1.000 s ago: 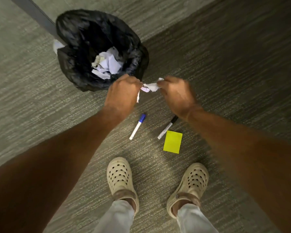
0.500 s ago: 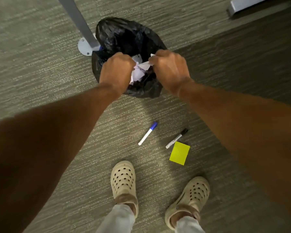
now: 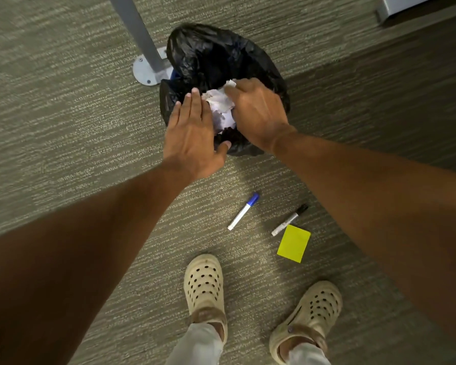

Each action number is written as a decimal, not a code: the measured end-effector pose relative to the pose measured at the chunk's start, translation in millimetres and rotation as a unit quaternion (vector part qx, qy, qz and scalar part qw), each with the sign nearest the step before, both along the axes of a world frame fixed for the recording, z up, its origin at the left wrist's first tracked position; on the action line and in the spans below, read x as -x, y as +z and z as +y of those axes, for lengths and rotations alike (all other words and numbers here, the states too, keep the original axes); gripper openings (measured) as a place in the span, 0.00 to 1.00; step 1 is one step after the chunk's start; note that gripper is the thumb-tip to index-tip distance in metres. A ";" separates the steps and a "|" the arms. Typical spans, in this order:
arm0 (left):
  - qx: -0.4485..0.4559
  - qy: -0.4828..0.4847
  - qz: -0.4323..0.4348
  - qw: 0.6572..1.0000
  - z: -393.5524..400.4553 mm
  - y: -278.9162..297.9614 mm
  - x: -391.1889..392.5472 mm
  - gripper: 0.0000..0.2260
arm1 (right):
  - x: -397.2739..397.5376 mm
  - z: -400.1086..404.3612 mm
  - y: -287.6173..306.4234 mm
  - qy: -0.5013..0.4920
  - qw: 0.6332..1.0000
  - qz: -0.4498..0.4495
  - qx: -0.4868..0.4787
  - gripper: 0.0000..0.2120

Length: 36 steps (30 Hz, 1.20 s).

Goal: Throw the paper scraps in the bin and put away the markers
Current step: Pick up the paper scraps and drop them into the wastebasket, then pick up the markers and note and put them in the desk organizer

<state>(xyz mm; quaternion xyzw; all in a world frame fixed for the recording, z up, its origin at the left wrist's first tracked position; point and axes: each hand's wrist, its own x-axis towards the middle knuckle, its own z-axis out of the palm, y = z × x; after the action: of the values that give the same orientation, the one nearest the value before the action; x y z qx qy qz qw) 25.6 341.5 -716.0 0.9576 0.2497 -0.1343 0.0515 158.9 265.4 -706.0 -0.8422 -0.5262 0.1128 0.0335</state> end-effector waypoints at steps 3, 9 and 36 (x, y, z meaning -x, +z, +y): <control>-0.012 0.005 0.013 1.000 4.6 -1.2 4.6 0.45 | 10.7 -3.2 -10.5 0.008 0.997 0.046 0.063 0.30; -0.015 -0.021 0.038 0.999 -1.9 5.7 6.6 0.49 | 10.9 -26.3 -5.5 0.009 0.998 0.024 0.066 0.35; 0.091 -0.097 0.127 0.983 -186.0 -110.6 80.7 0.38 | 122.2 -335.8 -113.5 -0.161 0.969 0.058 0.177 0.44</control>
<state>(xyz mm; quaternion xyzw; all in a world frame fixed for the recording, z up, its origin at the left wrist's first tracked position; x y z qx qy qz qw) -55.0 155.5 -826.6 0.9437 0.1470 -0.2815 0.0930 36.7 -70.3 -819.4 -0.9002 -0.3529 0.2457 -0.0685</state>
